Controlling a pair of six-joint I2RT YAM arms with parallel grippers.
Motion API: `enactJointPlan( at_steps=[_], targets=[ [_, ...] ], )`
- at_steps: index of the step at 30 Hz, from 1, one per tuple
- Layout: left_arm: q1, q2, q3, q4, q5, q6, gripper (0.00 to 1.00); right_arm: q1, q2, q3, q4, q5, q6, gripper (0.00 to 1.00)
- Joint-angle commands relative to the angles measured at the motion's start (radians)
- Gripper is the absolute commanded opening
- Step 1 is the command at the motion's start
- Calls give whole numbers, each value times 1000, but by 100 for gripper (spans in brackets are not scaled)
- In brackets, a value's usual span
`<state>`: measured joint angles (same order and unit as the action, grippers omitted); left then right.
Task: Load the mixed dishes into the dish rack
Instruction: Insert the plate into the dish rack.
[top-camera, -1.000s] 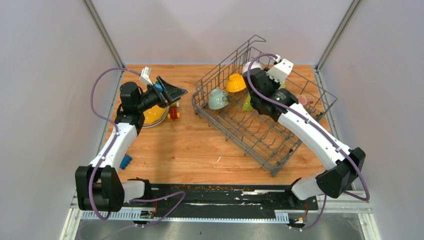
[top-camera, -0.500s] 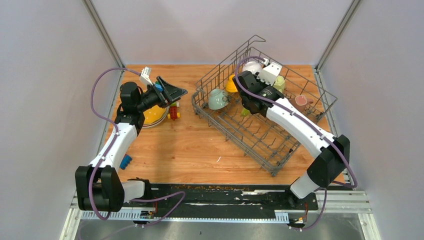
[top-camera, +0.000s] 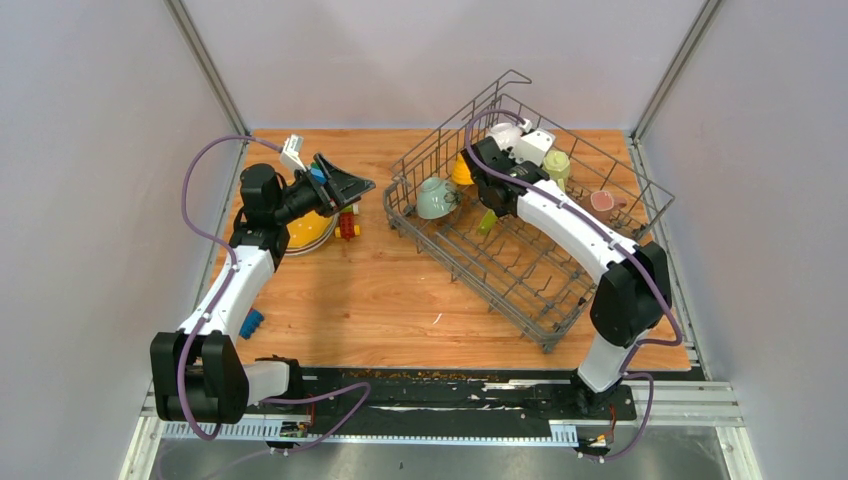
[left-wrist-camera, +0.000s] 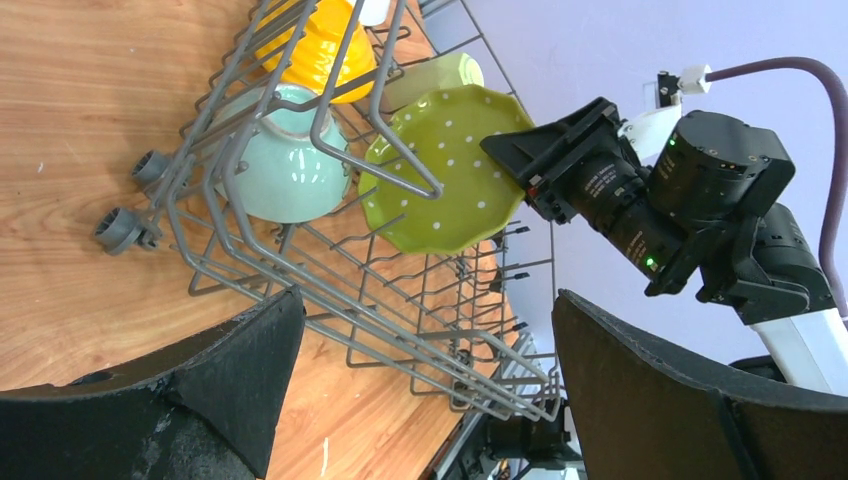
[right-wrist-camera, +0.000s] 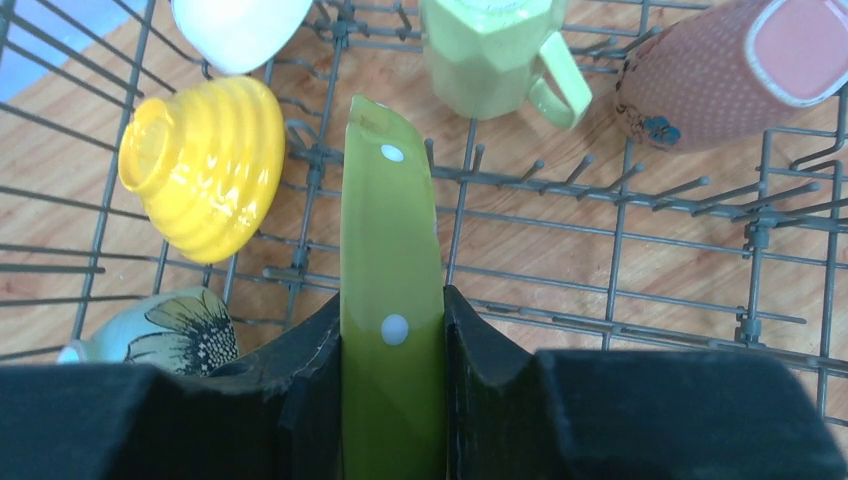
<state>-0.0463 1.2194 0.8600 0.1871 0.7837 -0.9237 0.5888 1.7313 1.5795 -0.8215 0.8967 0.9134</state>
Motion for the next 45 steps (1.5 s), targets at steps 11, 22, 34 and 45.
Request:
enactJointPlan(
  at_steps=[11,22,34,45],
  targets=[
    [-1,-12,25,-4,10,37,100,2,-30,-1,66,-130,34,21],
    [-2,7,33,-6,5,38,100,41,-117,-43,121,-222,-32,40],
    [-3,-9,48,-87,-31,91,100,49,-171,-66,159,-220,-91,42],
    [-2,-8,81,-198,-97,168,100,42,-268,-88,189,-161,-169,57]
  ],
)
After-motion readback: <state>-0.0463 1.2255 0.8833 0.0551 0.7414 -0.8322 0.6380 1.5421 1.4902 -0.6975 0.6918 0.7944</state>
